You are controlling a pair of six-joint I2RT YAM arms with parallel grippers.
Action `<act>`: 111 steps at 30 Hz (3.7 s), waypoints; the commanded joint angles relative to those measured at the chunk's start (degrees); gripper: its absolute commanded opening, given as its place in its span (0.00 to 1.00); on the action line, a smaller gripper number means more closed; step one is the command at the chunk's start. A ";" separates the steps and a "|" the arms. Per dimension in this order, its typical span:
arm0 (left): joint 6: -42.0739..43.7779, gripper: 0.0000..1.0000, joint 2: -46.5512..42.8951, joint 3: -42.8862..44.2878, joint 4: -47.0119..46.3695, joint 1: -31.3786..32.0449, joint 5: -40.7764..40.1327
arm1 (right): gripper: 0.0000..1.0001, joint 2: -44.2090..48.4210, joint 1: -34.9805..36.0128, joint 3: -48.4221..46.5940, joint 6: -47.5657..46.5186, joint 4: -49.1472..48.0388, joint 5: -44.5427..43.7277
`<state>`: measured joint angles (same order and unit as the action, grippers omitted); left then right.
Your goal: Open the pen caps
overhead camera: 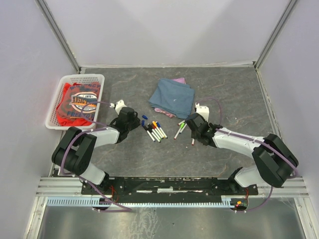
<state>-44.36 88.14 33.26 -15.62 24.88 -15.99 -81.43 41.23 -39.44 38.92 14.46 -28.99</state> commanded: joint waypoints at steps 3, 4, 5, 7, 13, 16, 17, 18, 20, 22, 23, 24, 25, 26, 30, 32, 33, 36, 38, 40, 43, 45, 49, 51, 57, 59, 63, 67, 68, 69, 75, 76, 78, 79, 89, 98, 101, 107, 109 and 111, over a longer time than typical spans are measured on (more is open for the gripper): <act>2.36 0.41 -3.42 -1.48 -2.75 0.05 -0.54 | 0.35 2.44 0.38 -4.69 0.14 0.95 -0.44; 2.43 0.41 -4.13 -1.62 -2.75 0.05 -0.39 | 0.36 2.19 0.42 -5.29 0.56 1.15 0.02; 2.36 0.42 -4.98 -1.70 -2.74 0.01 -0.13 | 0.37 1.63 0.45 -5.98 1.03 1.32 0.35; 2.58 0.46 -6.99 -1.99 -3.30 0.04 0.63 | 0.39 0.04 0.45 -7.80 2.34 2.20 0.52; 2.39 0.53 -11.27 -4.39 -6.78 0.08 3.42 | 0.41 -5.87 0.43 -11.36 5.46 1.21 3.30; 2.10 0.53 -12.65 -5.50 -8.50 0.06 4.84 | 0.41 -8.80 0.42 -13.19 6.68 1.06 4.01; 2.01 0.53 -13.10 -6.01 -9.52 0.05 5.43 | 0.41 -9.56 0.43 -13.74 6.99 1.31 3.99; 1.81 0.53 -13.54 -6.51 -10.32 0.03 5.78 | 0.41 -10.32 0.48 -14.17 7.23 1.44 3.88; 1.57 0.53 -14.15 -7.15 -11.66 0.03 6.43 | 0.41 -11.15 0.36 -14.43 7.65 1.18 3.69; 1.58 0.53 -14.60 -7.42 -12.31 0.15 6.87 | 0.41 -11.86 0.35 -14.87 7.83 0.85 3.77; 1.64 0.53 -14.77 -7.42 -12.33 0.13 6.86 | 0.41 -12.25 0.36 -15.02 7.88 0.90 3.77; 1.64 0.53 -14.95 -7.50 -12.41 0.13 6.93 | 0.41 -12.52 0.39 -15.20 7.90 0.84 3.69; 1.71 0.53 -15.03 -7.51 -12.53 0.15 6.96 | 0.41 -12.83 0.39 -15.29 7.90 0.73 3.65; 1.73 0.53 -15.17 -7.50 -12.51 0.16 7.08 | 0.40 -13.02 0.36 -15.38 8.01 0.72 3.53; 2.00 0.53 -15.51 -7.82 -12.76 0.24 7.07 | 0.40 -14.02 0.34 -15.83 8.10 0.40 3.51; 2.08 0.53 -15.67 -8.07 -12.85 0.19 7.04 | 0.40 -14.64 0.38 -16.05 8.17 0.32 3.40; 2.15 0.53 -15.71 -8.06 -12.92 0.25 7.06 | 0.40 -14.90 0.37 -16.14 8.26 0.23 3.34; 2.26 0.53 -15.82 -8.32 -13.06 0.18 7.03 | 0.40 -15.63 0.27 -16.33 8.40 -0.14 3.33; 2.37 0.53 -15.95 -8.40 -13.25 0.20 7.06 | 0.40 -15.82 0.21 -16.38 8.46 -0.29 3.33; 2.43 0.53 -16.07 -8.55 -13.31 0.23 6.97 | 0.40 -16.03 0.15 -16.39 8.54 -0.38 3.25; 2.47 0.53 -16.11 -8.83 -13.54 0.25 6.88 | 0.40 -16.21 0.05 -16.33 8.61 -0.40 3.11; 2.44 0.52 -16.19 -9.00 -13.77 0.21 6.93 | 0.40 -16.11 -0.10 -16.01 8.81 -0.72 3.16; 2.39 0.52 -16.61 -9.16 -14.01 0.33 6.85 | 0.40 -14.51 -0.09 -14.65 9.40 -2.57 2.81; 2.43 0.52 -16.76 -9.21 -14.01 0.30 6.74 | 0.40 -14.06 -0.10 -14.59 9.43 -2.82 2.82; 2.43 0.52 -16.66 -9.19 -14.00 0.51 6.64 | 0.40 -14.81 -0.18 -15.39 9.46 -2.39 2.87; 2.44 0.52 -16.73 -9.32 -14.01 0.48 6.62 | 0.40 -15.34 -0.18 -15.45 9.49 -2.41 2.97; 2.35 0.52 -16.77 -9.35 -14.00 0.55 6.54 | 0.40 -16.45 -0.30 -15.35 9.69 -2.71 3.05; 2.26 0.52 -16.66 -9.40 -14.00 0.73 6.57 | 0.40 -17.62 -0.58 -15.34 9.75 -3.37 3.32; 2.28 0.52 -16.67 -9.40 -14.05 0.67 6.52 | 0.40 -17.99 -0.62 -15.35 9.78 -3.53 3.40; 2.26 0.52 -16.76 -9.42 -14.01 0.62 6.53 | 0.40 -18.26 -0.63 -15.32 9.82 -3.54 3.42; 2.26 0.52 -17.26 -9.50 -14.02 0.76 6.41 | 0.40 -18.67 -0.70 -14.39 9.79 -3.15 3.22; 2.29 0.52 -17.40 -9.53 -14.01 0.71 6.43 | 0.39 -18.39 -0.69 -13.74 9.72 -3.12 3.12; 2.34 0.52 -17.62 -9.53 -13.99 0.71 6.53 | 0.39 -17.65 -0.72 -12.44 9.69 -2.80 3.06; 2.35 0.52 -17.77 -9.53 -14.04 0.75 6.58 | 0.39 -17.36 -0.72 -11.89 9.56 -2.43 3.11; 2.36 0.52 -19.21 -9.03 -13.28 1.19 6.99 | 0.34 -13.54 -0.72 -6.62 9.19 -0.57 2.99; 1.78 0.52 -19.76 -7.63 -12.60 1.75 10.61 | 0.07 -11.13 -0.70 -4.56 8.69 0.67 3.16; 1.44 0.53 -18.30 -5.72 -12.24 1.77 14.78 | 0.02 -8.95 -0.71 -3.63 8.47 0.80 2.91; -0.90 0.55 -15.05 -2.13 -13.12 3.17 23.31 | 0.01 -1.91 -0.65 -0.62 5.97 -0.41 3.10; -2.58 0.56 -13.75 -1.54 -14.47 3.35 26.34 | 0.01 2.56 -0.69 1.58 4.89 -2.97 4.82; -3.92 0.57 -12.53 -0.82 -15.49 3.78 28.89 | 0.01 6.40 -0.59 3.56 2.86 -5.79 7.62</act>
<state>-44.71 73.49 29.47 -26.87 27.88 5.17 -82.50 40.75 -38.30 45.65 12.88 -24.71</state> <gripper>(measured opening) 0.561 0.098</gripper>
